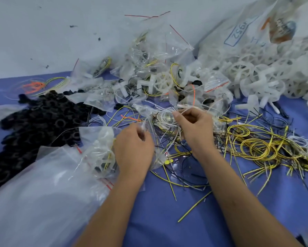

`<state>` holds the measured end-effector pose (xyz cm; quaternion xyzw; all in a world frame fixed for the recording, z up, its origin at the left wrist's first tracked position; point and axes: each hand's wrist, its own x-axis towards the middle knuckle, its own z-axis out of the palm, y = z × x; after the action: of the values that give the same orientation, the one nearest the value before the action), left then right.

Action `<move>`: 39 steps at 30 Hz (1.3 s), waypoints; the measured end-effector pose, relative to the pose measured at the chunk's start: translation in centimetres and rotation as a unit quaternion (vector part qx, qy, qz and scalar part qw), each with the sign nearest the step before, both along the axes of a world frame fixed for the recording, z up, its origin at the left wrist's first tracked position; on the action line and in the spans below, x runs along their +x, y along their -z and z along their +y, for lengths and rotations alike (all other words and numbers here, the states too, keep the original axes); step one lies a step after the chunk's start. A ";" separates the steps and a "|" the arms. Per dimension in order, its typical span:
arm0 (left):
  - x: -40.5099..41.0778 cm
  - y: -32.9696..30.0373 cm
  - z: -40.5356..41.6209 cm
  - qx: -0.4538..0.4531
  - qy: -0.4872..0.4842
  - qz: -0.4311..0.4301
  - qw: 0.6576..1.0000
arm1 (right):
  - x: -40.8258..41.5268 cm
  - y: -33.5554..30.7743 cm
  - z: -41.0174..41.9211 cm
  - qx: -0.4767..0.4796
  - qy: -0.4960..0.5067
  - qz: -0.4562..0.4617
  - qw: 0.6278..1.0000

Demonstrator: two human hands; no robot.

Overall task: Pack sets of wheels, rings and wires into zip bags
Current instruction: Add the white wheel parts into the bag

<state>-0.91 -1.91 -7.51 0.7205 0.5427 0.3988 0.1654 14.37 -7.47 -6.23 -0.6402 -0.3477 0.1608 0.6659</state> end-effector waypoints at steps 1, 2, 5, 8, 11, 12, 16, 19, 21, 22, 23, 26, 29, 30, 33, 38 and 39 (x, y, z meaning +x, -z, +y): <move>0.0 0.0 0.1 0.000 -0.001 -0.045 0.999 | 0.0 0.0 -0.1 -0.005 0.010 -0.017 1.000; 0.0 -0.1 0.1 0.000 0.002 -0.097 0.995 | 0.1 0.0 -0.2 -0.007 0.024 -0.038 0.999; 0.0 -0.3 0.3 0.005 0.006 -0.212 0.977 | 0.1 -0.2 -0.6 -0.018 0.057 -0.118 0.991; 0.0 -0.2 0.4 0.013 0.012 -0.242 0.970 | -0.2 -0.4 -0.8 -0.018 0.042 -0.160 0.986; 0.1 0.1 0.6 0.026 0.015 -0.253 0.967 | -0.2 -0.7 -1.0 0.029 0.048 -0.146 0.988; 0.1 0.2 0.6 0.027 0.018 -0.255 0.966 | -0.2 -0.9 -1.0 0.054 0.055 -0.138 0.987; 0.3 0.2 0.6 0.031 0.022 -0.262 0.964 | 0.0 -1.2 -1.4 0.102 -0.012 -0.088 0.991; 0.2 0.1 0.6 0.038 0.018 -0.286 0.957 | -0.1 -1.5 -1.3 0.122 -0.100 0.058 0.986; 0.2 0.1 0.6 0.033 0.023 -0.291 0.956 | 0.0 -1.7 -1.3 0.148 -0.139 0.186 0.961; 0.2 0.1 0.6 0.031 0.025 -0.291 0.956 | 0.1 -1.7 -1.2 0.158 -0.147 0.224 0.950; 0.3 0.1 0.5 0.028 0.027 -0.291 0.956 | 0.2 -1.6 -1.2 0.162 -0.152 0.247 0.943; 0.4 0.0 0.4 0.019 0.033 -0.293 0.955 | 0.0 -1.0 -0.8 0.123 -0.141 0.223 0.957; 0.3 0.1 0.4 0.019 0.031 -0.309 0.950 | -0.2 -0.1 -0.4 0.041 -0.109 0.109 0.987; 0.3 0.1 0.4 0.019 0.027 -0.318 0.948 | -0.2 0.1 -0.3 0.024 -0.104 0.082 0.991; 0.3 0.0 0.5 0.015 0.011 -0.352 0.936 | 0.1 0.4 -0.4 -0.006 -0.087 0.022 0.996; 0.2 -0.2 0.5 0.011 0.000 -0.380 0.925 | 0.1 0.0 -0.9 -0.027 -0.101 -0.099 0.990; 0.2 -0.2 0.5 0.015 0.001 -0.372 0.928 | -0.1 -0.1 -1.0 -0.019 -0.128 -0.108 0.986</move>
<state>-0.71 -1.43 -7.31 0.5237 0.4353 0.6458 0.3452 14.24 -8.47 -6.09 -0.6167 -0.4934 0.1812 0.5860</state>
